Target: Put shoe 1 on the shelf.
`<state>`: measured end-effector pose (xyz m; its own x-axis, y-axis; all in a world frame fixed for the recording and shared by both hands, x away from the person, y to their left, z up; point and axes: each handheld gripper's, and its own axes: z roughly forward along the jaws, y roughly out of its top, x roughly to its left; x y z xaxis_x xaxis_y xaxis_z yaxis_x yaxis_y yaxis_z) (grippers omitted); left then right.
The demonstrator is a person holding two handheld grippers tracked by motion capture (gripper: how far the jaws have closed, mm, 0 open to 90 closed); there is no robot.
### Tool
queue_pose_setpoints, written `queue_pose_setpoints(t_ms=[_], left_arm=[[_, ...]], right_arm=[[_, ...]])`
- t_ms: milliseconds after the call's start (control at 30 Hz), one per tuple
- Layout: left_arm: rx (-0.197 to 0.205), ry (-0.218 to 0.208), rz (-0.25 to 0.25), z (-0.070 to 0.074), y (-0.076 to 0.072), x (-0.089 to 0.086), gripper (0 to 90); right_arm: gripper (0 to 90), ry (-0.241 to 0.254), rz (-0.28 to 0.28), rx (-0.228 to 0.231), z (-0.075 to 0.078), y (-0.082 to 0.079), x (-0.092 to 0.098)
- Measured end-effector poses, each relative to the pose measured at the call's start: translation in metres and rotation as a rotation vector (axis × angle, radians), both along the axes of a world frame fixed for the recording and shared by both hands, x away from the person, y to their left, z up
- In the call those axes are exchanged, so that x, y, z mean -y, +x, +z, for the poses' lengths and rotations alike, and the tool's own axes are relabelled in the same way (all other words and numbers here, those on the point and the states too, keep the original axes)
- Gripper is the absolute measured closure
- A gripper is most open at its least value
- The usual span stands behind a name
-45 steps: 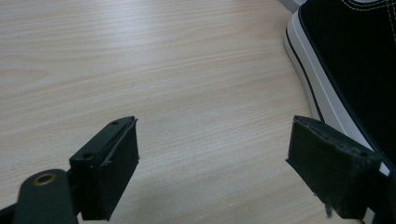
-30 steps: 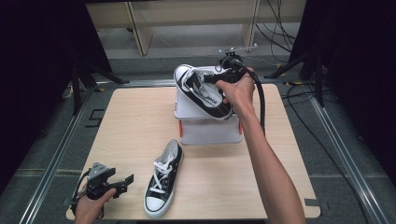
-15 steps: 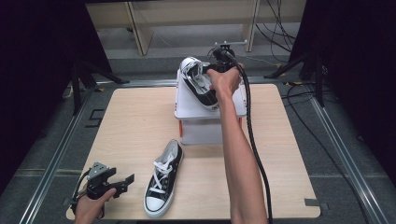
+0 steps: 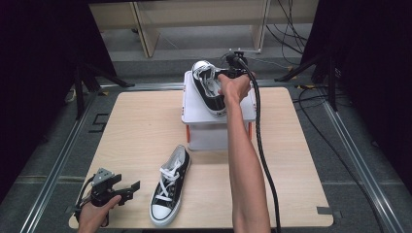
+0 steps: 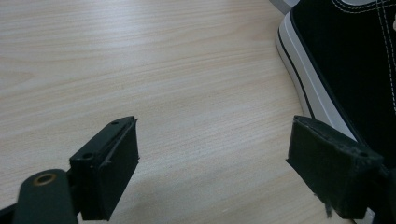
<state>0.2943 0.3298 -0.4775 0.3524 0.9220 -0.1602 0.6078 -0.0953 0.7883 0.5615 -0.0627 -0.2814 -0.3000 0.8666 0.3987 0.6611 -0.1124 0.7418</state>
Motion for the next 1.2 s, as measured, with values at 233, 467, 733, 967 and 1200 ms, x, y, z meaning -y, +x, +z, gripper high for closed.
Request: queue_pose_setpoints(t_ms=[233,467,733,967,1200], left_arm=[[-0.002,0.013,0.005,-0.001,0.001,0.000,15.5],[-0.001,0.010,0.005,-0.001,0.001,0.000,15.5],[-0.010,-0.001,0.010,-0.002,0.001,0.001,15.5],[-0.015,0.035,0.011,-0.004,0.002,0.000,15.5],[-0.020,0.029,0.021,-0.002,0.001,0.001,15.5]], right_arm=[[85.5,-0.002,0.021,-0.012,-0.005,-0.002,0.008],[70.7,-0.065,0.062,-0.027,0.007,-0.008,0.012],[60.8,-0.084,0.297,0.072,0.028,-0.042,0.019],[69.3,-0.145,0.456,0.090,0.020,-0.066,0.021],[74.8,-0.184,0.484,0.071,0.014,-0.062,0.012]])
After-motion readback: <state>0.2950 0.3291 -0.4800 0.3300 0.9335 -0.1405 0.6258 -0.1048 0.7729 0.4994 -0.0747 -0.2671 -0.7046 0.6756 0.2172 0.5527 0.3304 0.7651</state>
